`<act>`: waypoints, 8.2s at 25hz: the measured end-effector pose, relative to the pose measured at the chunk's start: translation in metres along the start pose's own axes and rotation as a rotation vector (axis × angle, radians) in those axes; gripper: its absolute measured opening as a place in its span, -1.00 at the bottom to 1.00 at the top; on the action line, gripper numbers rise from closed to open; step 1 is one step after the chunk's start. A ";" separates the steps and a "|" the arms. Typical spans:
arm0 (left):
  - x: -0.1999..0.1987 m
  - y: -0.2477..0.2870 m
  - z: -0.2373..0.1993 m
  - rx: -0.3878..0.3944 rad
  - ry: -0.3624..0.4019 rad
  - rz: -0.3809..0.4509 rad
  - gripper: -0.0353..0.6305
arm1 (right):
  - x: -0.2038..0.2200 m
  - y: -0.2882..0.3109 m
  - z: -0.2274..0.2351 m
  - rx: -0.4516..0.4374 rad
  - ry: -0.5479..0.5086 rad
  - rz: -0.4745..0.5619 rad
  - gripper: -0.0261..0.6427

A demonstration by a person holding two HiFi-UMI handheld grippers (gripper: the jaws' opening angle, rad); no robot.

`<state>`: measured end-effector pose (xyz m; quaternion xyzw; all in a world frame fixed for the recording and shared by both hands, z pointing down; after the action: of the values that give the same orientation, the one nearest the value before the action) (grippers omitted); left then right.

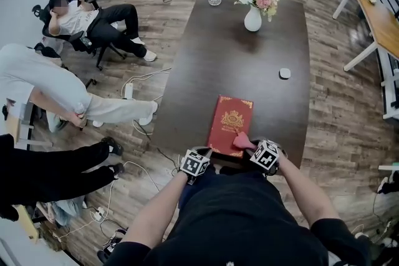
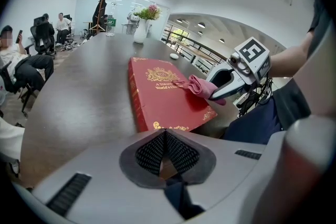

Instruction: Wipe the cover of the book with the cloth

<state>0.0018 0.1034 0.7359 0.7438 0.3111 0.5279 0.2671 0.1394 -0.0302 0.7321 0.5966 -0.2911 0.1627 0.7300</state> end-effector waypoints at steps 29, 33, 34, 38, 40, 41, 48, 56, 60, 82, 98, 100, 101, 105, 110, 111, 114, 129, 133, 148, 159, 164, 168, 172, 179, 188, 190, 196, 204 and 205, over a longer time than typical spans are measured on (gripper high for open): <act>0.002 -0.003 -0.001 0.012 -0.043 0.013 -0.91 | -0.127 0.092 -0.052 -0.157 -0.123 0.073 -0.56; 0.003 -0.003 -0.001 0.011 -0.039 0.013 -0.91 | -0.134 0.101 -0.055 -0.158 -0.127 0.076 -0.56; 0.004 -0.003 -0.001 0.012 -0.040 0.013 -0.91 | -0.135 0.103 -0.056 -0.158 -0.124 0.076 -0.56; 0.005 -0.003 0.000 0.019 -0.040 0.010 -0.91 | -0.132 0.109 -0.056 -0.165 -0.091 0.073 -0.56; 0.006 -0.001 -0.001 0.021 -0.034 0.017 -0.91 | -0.130 0.112 -0.057 -0.164 -0.086 0.066 -0.56; 0.006 -0.001 -0.001 0.022 -0.033 0.019 -0.91 | -0.128 0.113 -0.058 -0.164 -0.089 0.062 -0.56; 0.004 -0.001 0.000 0.022 -0.042 0.003 -0.91 | -0.128 0.115 -0.058 -0.157 -0.128 0.039 -0.56; 0.003 -0.002 0.000 0.019 -0.050 0.003 -0.91 | -0.120 0.111 -0.056 -0.152 -0.115 0.027 -0.56; 0.003 -0.003 0.000 0.018 -0.053 0.004 -0.91 | -0.116 0.110 -0.057 -0.158 -0.112 0.027 -0.56; 0.005 -0.002 -0.001 0.021 -0.048 0.001 -0.91 | -0.099 0.097 -0.052 -0.138 -0.093 0.022 -0.56; 0.006 -0.003 -0.002 0.024 -0.054 0.003 -0.91 | -0.088 0.087 -0.052 -0.142 -0.072 0.014 -0.56; 0.005 -0.003 -0.002 0.024 -0.056 0.004 -0.91 | -0.088 0.086 -0.051 -0.142 -0.070 0.014 -0.56; 0.004 -0.002 -0.002 0.023 -0.056 0.003 -0.91 | -0.087 0.085 -0.050 -0.142 -0.071 0.015 -0.56; 0.004 -0.002 -0.003 0.021 -0.060 0.005 -0.91 | -0.084 0.084 -0.049 -0.144 -0.068 0.012 -0.56; 0.004 -0.003 -0.002 0.021 -0.062 0.009 -0.91 | -0.081 0.080 -0.049 -0.134 -0.070 0.010 -0.56; 0.005 -0.004 -0.001 0.021 -0.062 0.008 -0.91 | -0.080 0.079 -0.049 -0.135 -0.069 0.009 -0.56; 0.004 -0.003 -0.001 0.020 -0.062 0.007 -0.91 | -0.078 0.077 -0.049 -0.135 -0.066 0.013 -0.56; 0.004 -0.002 -0.004 0.013 -0.058 0.005 -0.91 | -0.065 0.068 -0.047 -0.129 -0.059 -0.002 -0.56; 0.004 -0.002 -0.003 0.009 -0.057 0.005 -0.91 | -0.061 0.064 -0.047 -0.125 -0.059 -0.004 -0.56; 0.004 -0.002 -0.004 0.006 -0.055 0.006 -0.91 | -0.049 0.054 -0.042 -0.101 -0.054 -0.002 -0.56; 0.005 -0.002 -0.003 0.009 -0.046 0.004 -0.91 | -0.038 0.044 -0.042 -0.098 -0.025 0.009 -0.56; 0.004 -0.003 -0.004 0.016 -0.034 -0.008 -0.91 | -0.032 0.038 -0.041 -0.087 -0.007 0.010 -0.56; 0.004 -0.003 -0.004 0.033 -0.013 -0.028 -0.91 | -0.028 0.033 -0.041 -0.069 0.018 0.014 -0.56; 0.003 -0.002 -0.003 0.062 0.018 -0.070 -0.91 | -0.023 0.029 -0.041 -0.050 0.047 0.018 -0.56; 0.002 -0.001 -0.006 0.126 0.069 -0.144 -0.91 | -0.016 0.023 -0.040 0.002 0.102 0.028 -0.56; 0.001 0.002 -0.003 0.228 0.178 -0.220 -0.91 | -0.002 0.015 -0.039 0.104 0.250 0.008 -0.56; 0.000 0.003 -0.002 0.261 0.216 -0.247 -0.91 | 0.001 0.013 -0.039 0.133 0.303 -0.002 -0.56; -0.011 0.005 -0.010 0.350 0.291 -0.261 -0.91 | 0.014 0.007 -0.045 0.247 0.445 -0.046 -0.56; -0.074 0.042 -0.044 0.381 0.353 -0.151 -0.91 | -0.014 0.013 -0.068 0.329 0.534 -0.015 -0.56; -0.081 0.049 -0.043 0.390 0.360 -0.141 -0.91 | -0.021 0.017 -0.072 0.328 0.535 -0.008 -0.56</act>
<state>-0.0509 0.0132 0.7340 0.6519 0.5004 0.5618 0.0951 0.1292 0.0453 0.7238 0.6435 -0.0562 0.3557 0.6754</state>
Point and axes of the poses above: the fingertips, and each gripper's own axes: y forward along the fingers, z to its right, x out of its underside, the point moved 3 cm from there along -y, backward along the fingers, and after that the axes turned 9 degrees about z, right-handed, at the moved point
